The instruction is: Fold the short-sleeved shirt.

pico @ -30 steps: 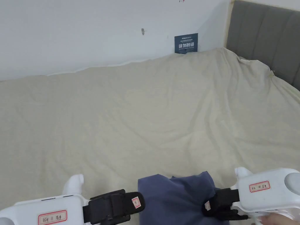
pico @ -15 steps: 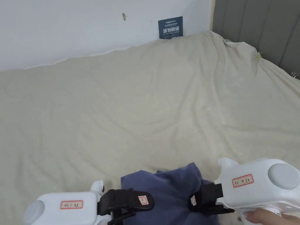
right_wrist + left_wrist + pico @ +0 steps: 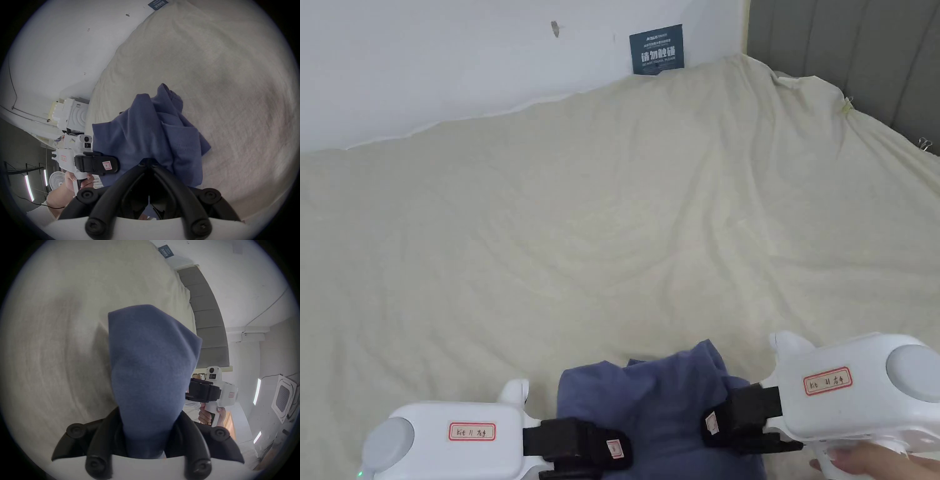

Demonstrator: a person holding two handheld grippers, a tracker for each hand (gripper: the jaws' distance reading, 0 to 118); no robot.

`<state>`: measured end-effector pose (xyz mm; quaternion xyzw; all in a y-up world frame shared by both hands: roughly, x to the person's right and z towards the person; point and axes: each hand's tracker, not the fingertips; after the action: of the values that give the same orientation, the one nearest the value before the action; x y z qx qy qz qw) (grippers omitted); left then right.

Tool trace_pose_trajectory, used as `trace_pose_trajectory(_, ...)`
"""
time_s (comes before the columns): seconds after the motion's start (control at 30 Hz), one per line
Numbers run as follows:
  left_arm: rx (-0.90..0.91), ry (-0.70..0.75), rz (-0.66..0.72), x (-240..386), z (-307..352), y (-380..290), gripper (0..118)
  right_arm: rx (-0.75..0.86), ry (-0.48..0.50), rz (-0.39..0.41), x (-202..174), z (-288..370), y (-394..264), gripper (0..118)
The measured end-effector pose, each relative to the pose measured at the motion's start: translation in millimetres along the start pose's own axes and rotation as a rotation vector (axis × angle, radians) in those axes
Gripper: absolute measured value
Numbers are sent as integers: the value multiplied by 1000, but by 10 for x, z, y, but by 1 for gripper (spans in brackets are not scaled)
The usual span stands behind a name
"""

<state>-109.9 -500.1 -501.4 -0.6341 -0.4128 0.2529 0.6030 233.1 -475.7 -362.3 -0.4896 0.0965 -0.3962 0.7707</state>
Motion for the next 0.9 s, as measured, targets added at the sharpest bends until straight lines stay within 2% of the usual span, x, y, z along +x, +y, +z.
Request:
trace_pose_trajectory(0.17,14,107,-80,224,26,-4,23,28,-62,63,-147,38,-56,1)
trace_pose_trajectory(0.3,55,227,-138,385,421,-139,23,41,-74,153,-388,119,-124,1)
trace_pose_trajectory(0.47,129,451,-130,34,1525,-195,23,52,-97,270,-746,63,-313,1)
trace_pose_trajectory(0.57,207,598,-56,-351,2336,-224,23,32,-75,285,-931,-64,-428,1)
trace_pose_trajectory(0.77,278,847,-5,-1048,3725,-241,23,-52,-34,238,-1294,-403,-590,1)
trace_pose_trajectory(0.83,281,909,14,-1240,4077,-221,23,-72,-53,261,-1422,-513,-618,1)
trace_pose_trajectory(0.9,276,973,26,-1416,4364,-203,23,-85,-98,321,-1544,-621,-629,1)
